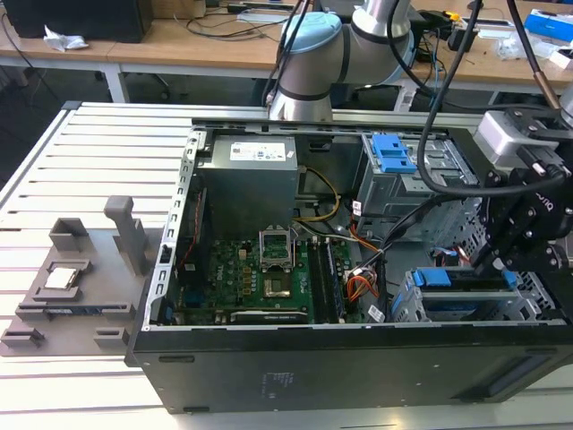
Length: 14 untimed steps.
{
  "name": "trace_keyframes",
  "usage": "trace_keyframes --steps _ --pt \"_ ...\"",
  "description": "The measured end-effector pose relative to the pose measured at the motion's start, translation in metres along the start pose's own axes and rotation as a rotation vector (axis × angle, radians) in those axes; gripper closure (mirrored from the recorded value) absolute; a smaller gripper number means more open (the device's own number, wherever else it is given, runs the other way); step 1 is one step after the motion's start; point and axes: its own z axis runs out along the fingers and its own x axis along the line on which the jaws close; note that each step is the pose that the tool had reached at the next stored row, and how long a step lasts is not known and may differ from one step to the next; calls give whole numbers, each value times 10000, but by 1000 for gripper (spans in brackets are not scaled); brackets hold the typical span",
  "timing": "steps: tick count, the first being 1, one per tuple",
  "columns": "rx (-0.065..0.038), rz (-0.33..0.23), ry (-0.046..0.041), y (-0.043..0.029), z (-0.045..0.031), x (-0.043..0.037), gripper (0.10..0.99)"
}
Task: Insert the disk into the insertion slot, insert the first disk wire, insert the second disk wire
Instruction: 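Insert the first disk wire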
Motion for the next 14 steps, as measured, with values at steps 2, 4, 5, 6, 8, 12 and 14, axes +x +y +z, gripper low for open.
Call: trace_keyframes --steps 2,4,5,6,8,12,14 --pt "0 0 -6 0 8 2 918" --pt "0 0 -7 0 10 2 918" --pt "0 0 -7 0 11 2 918" --pt "2 -1 -16 -1 15 2 906" --pt "0 -2 -22 -1 20 2 847" --pt "1 0 -9 3 -45 5 847" --pt "0 0 -9 9 -131 7 847"
